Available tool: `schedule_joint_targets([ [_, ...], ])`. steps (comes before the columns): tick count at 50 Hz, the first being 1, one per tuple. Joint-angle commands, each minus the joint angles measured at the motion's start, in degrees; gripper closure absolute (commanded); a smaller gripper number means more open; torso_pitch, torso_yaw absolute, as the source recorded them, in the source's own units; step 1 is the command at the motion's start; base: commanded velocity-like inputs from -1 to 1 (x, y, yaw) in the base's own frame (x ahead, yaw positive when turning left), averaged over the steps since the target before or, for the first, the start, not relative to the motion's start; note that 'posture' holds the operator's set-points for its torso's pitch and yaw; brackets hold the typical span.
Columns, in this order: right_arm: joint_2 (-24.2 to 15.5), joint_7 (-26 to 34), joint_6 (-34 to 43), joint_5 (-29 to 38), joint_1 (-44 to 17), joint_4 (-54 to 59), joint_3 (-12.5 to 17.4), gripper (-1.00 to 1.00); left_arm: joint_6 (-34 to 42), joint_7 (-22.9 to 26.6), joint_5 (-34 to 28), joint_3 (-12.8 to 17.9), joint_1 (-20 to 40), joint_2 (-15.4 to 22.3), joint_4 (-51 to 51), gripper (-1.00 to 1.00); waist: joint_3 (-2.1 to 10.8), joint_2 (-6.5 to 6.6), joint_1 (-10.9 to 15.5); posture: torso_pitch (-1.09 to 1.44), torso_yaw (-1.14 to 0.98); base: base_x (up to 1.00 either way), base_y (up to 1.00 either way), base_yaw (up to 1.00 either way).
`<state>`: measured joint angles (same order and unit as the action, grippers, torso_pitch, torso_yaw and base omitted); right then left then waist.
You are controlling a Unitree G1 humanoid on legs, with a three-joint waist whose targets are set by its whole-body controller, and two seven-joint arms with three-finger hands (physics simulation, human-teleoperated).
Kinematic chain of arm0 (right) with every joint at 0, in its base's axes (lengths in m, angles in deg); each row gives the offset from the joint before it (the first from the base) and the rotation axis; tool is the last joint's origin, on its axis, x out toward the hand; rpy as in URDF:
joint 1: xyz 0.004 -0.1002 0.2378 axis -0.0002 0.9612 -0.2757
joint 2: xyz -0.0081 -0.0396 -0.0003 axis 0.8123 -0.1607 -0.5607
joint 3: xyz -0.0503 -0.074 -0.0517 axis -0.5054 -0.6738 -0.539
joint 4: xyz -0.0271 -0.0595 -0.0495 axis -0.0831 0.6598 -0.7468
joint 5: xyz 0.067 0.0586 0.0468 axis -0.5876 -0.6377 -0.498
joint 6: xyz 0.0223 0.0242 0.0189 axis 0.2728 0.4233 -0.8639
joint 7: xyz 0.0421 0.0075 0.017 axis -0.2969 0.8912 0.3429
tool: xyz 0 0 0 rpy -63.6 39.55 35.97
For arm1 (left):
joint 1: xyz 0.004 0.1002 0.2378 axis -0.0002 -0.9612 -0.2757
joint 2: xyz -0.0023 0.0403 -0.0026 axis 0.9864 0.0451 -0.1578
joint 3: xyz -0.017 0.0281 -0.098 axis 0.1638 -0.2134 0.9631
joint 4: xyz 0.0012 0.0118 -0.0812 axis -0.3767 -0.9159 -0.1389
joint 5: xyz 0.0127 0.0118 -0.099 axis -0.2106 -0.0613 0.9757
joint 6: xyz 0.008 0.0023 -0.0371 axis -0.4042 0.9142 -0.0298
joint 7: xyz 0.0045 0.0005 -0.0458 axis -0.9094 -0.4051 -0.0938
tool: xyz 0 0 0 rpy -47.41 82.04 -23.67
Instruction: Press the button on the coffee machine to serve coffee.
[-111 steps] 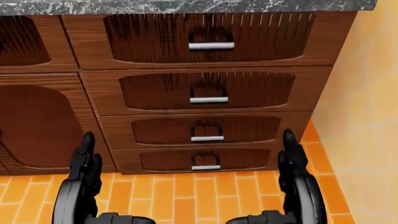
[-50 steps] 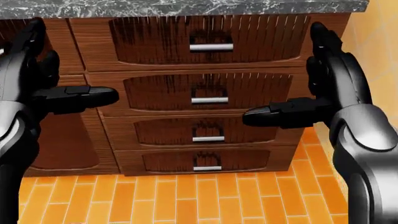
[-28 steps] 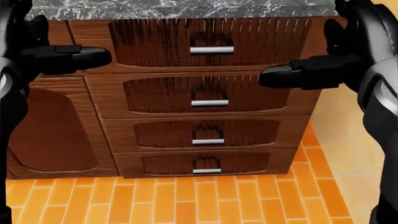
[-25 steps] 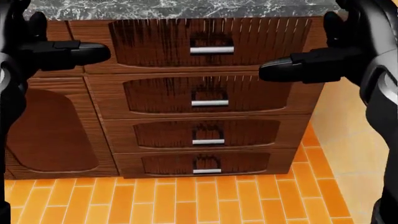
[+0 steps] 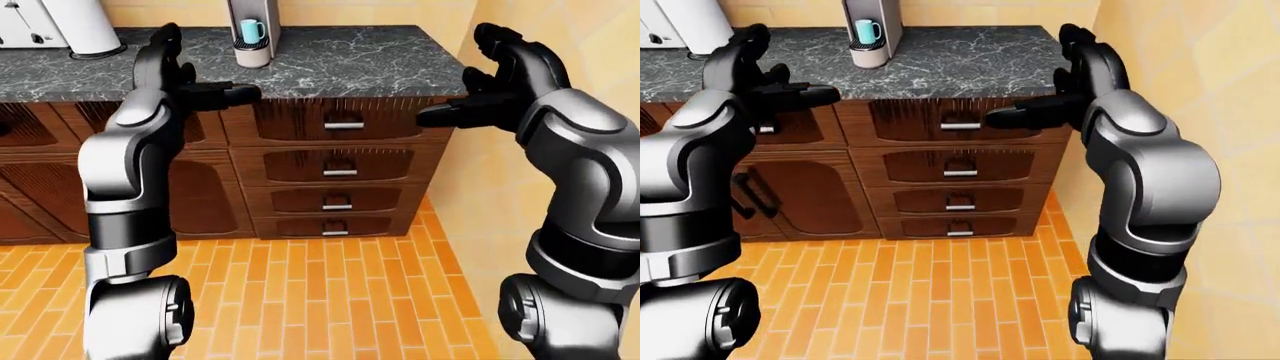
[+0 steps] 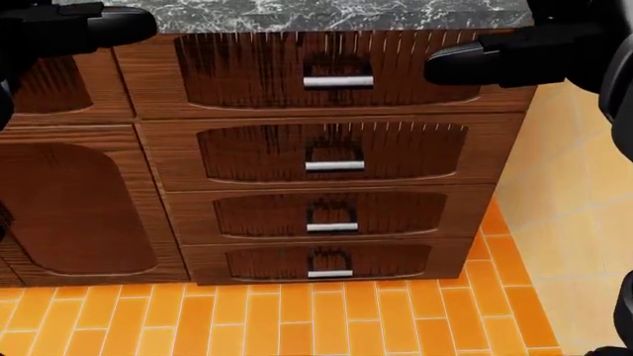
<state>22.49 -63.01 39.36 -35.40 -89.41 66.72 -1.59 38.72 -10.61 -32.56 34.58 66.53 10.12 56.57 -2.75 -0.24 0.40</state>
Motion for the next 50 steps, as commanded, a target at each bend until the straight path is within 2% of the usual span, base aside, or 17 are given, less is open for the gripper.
schedule_joint_targets([
  [1,-0.9,-0.4,-1.6,0.1,-1.9,-1.3,0.7,-1.00,-1.6,0.0,0.1,0.3,1.9,0.7,1.9,-1.00,1.64,0.00,0.0,0.00,0.00,0.00,0.00,0.00],
  [3,-0.6,-0.5,-2.4,-0.1,-0.1,-2.0,1.3,-1.00,-1.7,0.1,0.0,0.2,1.0,0.6,2.4,-1.00,1.62,0.00,0.0,0.00,0.00,0.00,0.00,0.00],
  [9,-0.9,-1.1,-2.4,-0.6,-0.4,-2.0,1.2,-1.00,-1.7,0.4,-0.2,0.2,1.2,0.8,2.2,-1.00,1.71,-0.05,0.0,0.00,0.00,0.00,0.00,0.00],
  [10,-0.8,-1.1,-2.5,-0.8,-0.3,-2.0,1.2,-1.00,-2.1,0.5,-0.3,0.2,1.4,0.8,1.6,-1.00,2.95,0.20,-0.1,0.00,0.00,0.05,0.00,0.00],
  [12,-1.0,-1.2,-2.3,-0.9,-0.8,-1.7,1.0,-1.00,-2.3,0.5,-0.3,0.3,1.4,0.8,1.3,-1.00,2.22,0.35,-0.1,0.00,0.00,0.07,0.00,0.00],
  [20,-1.2,-1.9,-1.6,-1.8,-1.8,-1.6,1.4,-1.00,-2.4,0.7,-0.3,0.5,1.2,1.2,1.2,-1.00,2.06,0.10,-0.3,0.00,0.00,0.08,0.00,0.00],
  [27,-2.0,-1.9,-1.0,-2.2,-3.2,-1.0,1.2,-1.00,-2.5,0.5,-0.1,0.7,1.8,1.7,0.5,-1.00,1.62,2.19,-0.4,0.00,0.00,0.07,0.00,0.00],
  [31,-2.1,-2.0,-0.5,-2.4,-3.3,-1.4,1.3,-1.00,-2.2,0.6,0.0,0.6,1.8,1.8,0.7,-1.00,1.96,1.71,-0.3,0.00,0.00,0.08,0.00,0.00],
  [33,-2.2,-2.0,-0.4,-2.5,-3.3,-1.5,1.4,-1.00,-2.5,0.7,-0.1,0.6,1.6,1.8,0.6,-1.00,2.21,0.90,-0.2,0.00,0.00,0.08,0.00,0.00],
  [35,-1.9,-2.2,-0.8,-2.6,-2.3,-1.9,1.5,-1.00,-2.4,0.7,-0.1,0.7,1.3,1.8,0.8,-1.00,2.08,-0.74,0.0,0.00,0.00,0.08,0.00,0.00],
  [37,-1.9,-2.2,-1.0,-2.7,-2.2,-1.8,1.5,-1.00,-2.6,0.7,-0.2,0.7,1.2,1.7,0.7,-1.00,1.78,-3.15,0.4,0.00,0.00,0.07,0.00,0.00],
  [38,-2.0,-2.2,-1.3,-2.7,-2.0,-1.6,1.5,-1.00,-3.2,0.9,-0.3,0.6,1.0,1.7,0.3,-1.00,1.80,-1.61,0.3,0.00,0.00,0.08,0.00,0.00],
  [40,-2.3,-2.3,-0.6,-2.8,-2.9,-1.5,1.4,-1.00,-2.8,0.8,-0.3,0.7,1.3,1.8,0.3,-1.00,1.86,-2.63,0.2,0.00,0.00,0.08,0.00,0.00],
  [42,-2.4,-2.2,-0.4,-2.9,-3.2,-1.5,1.4,-1.00,-2.7,0.8,-0.2,0.7,1.2,1.7,0.6,-1.00,2.40,-2.03,0.0,0.00,0.00,0.08,0.00,0.00],
  [46,-2.3,-2.3,-0.8,-2.9,-2.6,-1.5,1.4,-1.00,-2.7,0.9,-0.3,0.7,0.9,1.9,0.7,-1.00,1.43,-0.22,0.0,0.00,0.00,0.08,0.00,0.00],
  [48,-2.2,-2.4,-1.1,-2.9,-2.5,-1.4,1.4,-1.00,-2.8,1.0,-0.4,0.7,0.9,1.8,0.5,-1.00,1.38,1.17,-0.3,0.00,0.00,0.07,0.00,0.00],
  [50,-2.2,-2.5,-0.6,-3.0,-2.8,-1.5,1.4,-1.00,-2.4,0.9,-0.3,0.8,0.9,1.9,0.9,-1.00,2.04,4.13,-0.7,0.00,0.00,0.07,0.00,0.00],
])
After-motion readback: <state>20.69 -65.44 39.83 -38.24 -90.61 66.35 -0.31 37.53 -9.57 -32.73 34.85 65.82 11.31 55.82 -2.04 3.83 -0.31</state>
